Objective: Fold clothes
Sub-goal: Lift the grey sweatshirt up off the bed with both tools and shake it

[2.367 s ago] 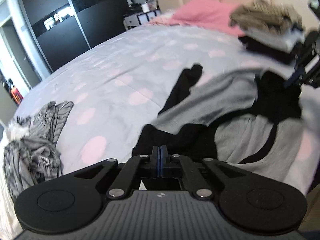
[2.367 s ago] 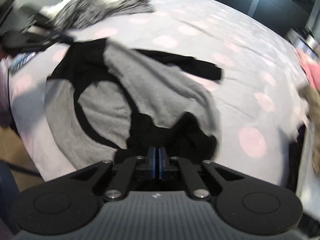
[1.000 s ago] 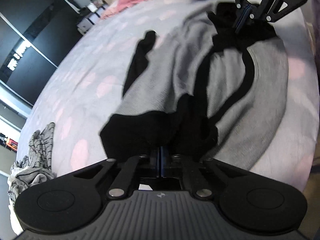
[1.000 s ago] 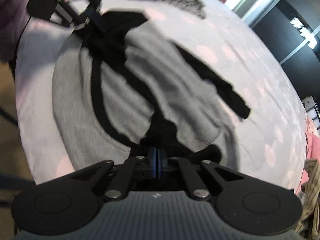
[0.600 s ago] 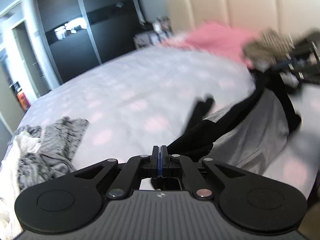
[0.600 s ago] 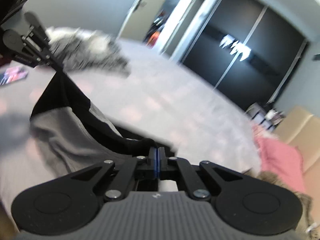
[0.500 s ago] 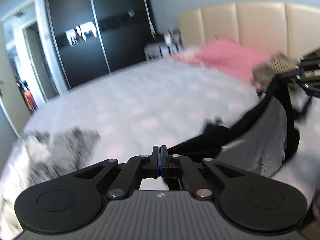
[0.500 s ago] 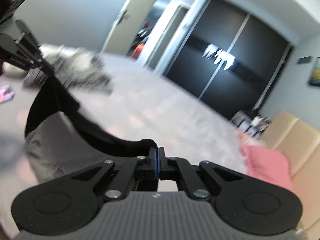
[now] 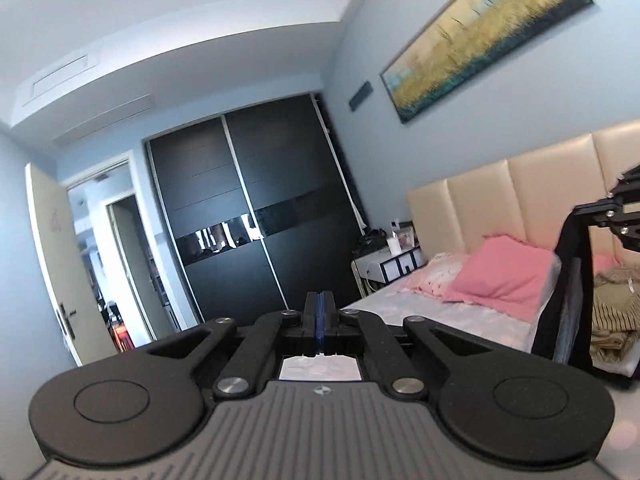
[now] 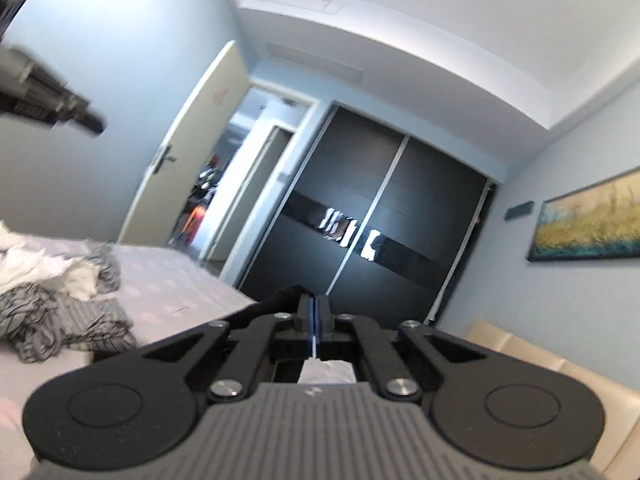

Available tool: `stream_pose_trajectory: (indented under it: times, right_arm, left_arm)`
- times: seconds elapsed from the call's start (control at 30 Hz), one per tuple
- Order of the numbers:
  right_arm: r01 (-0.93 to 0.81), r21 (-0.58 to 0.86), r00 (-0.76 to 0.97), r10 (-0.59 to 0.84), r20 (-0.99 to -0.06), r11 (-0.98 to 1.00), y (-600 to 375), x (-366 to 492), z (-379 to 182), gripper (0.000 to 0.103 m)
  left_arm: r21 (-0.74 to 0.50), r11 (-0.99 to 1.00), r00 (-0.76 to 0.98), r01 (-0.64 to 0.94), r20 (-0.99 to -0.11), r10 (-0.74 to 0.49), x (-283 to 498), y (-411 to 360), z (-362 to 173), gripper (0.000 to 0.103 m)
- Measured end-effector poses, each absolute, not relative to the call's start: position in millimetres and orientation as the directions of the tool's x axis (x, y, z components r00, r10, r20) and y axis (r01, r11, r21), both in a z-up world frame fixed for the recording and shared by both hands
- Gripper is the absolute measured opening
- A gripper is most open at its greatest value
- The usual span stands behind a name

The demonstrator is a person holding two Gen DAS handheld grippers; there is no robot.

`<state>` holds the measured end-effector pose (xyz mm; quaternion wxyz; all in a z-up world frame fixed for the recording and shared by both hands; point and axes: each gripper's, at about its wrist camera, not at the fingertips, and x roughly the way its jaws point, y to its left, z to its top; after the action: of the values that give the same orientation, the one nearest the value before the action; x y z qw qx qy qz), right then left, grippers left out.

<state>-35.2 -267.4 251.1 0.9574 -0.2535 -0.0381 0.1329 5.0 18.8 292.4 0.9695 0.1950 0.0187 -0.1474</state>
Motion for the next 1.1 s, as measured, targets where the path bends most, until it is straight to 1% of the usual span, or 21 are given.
stream_pose_trajectory:
  times: [0.13,0.23,0.27,0.3,0.37,0.43,0.53,0.6,0.63,0.7,0.73,0.77,0.8,0.97,1.1]
  right_arm:
    - [-0.289,-0.55,0.954,0.281,-0.1,0.784,-261,-39,236,0.001]
    - [-0.316,-0.553,0.949,0.25,-0.194,0.771,-269,-39,206,0.001]
    - [-0.319,-0.547,0.947,0.232,-0.224,0.774,-275,-38,194,0.001]
    - [-0.315,-0.54,0.945,0.206,-0.253,0.78,-283,-36,181,0.001]
    - [-0.301,-0.526,0.939,0.151,-0.31,0.795,-300,-33,155,0.001]
    - [-0.255,-0.515,0.929,0.06,-0.365,0.819,-320,-31,126,0.001]
    - [-0.14,-0.451,0.882,-0.096,-0.461,0.881,-364,-18,85,0.001]
    - [-0.068,-0.444,0.849,-0.182,-0.496,0.893,-389,-17,64,0.001]
    - [-0.033,-0.443,0.829,-0.223,-0.512,0.896,-401,-16,54,0.001]
    - [0.007,-0.406,0.803,-0.247,-0.542,0.914,-420,-19,45,0.001]
    - [0.017,-0.394,0.8,-0.249,-0.545,0.919,-424,-19,43,0.001]
    - [0.026,-0.386,0.8,-0.251,-0.545,0.922,-428,-19,42,0.001]
    - [0.031,-0.376,0.798,-0.25,-0.548,0.926,-431,-17,40,0.001]
    - [0.028,-0.334,0.788,-0.226,-0.573,0.942,-441,-1,33,0.001]
    - [0.02,-0.309,0.787,-0.206,-0.582,0.951,-449,10,25,0.001]
  left_arm:
    - [0.401,0.841,0.931,0.365,-0.179,-0.318,13,6,262,0.0]
    - [0.387,0.802,0.886,0.455,-0.284,-0.366,23,0,220,0.0]
    - [0.38,0.788,0.868,0.485,-0.321,-0.379,28,-4,203,0.003]
    - [0.374,0.773,0.849,0.513,-0.355,-0.391,32,-9,185,0.005]
    - [0.37,0.739,0.812,0.563,-0.417,-0.409,40,-22,148,0.021]
    - [0.37,0.7,0.771,0.611,-0.477,-0.421,49,-36,111,0.03]
    - [0.378,0.625,0.707,0.683,-0.557,-0.436,57,-62,58,0.03]
    - [0.38,0.571,0.663,0.728,-0.602,-0.445,60,-80,25,0.03]
    - [0.384,0.539,0.643,0.75,-0.615,-0.457,61,-90,11,0.03]
    - [0.398,0.47,0.606,0.788,-0.633,-0.481,60,-112,-14,0.031]
    - [0.406,0.437,0.592,0.802,-0.636,-0.495,56,-123,-24,0.035]
    - [0.415,0.404,0.578,0.815,-0.636,-0.512,53,-133,-33,0.041]
    - [0.424,0.371,0.564,0.826,-0.634,-0.53,49,-142,-41,0.042]
    - [0.486,0.195,0.501,0.852,-0.648,-0.573,32,-193,-75,0.042]
    - [0.566,0.027,0.472,0.824,-0.66,-0.584,16,-234,-109,0.042]
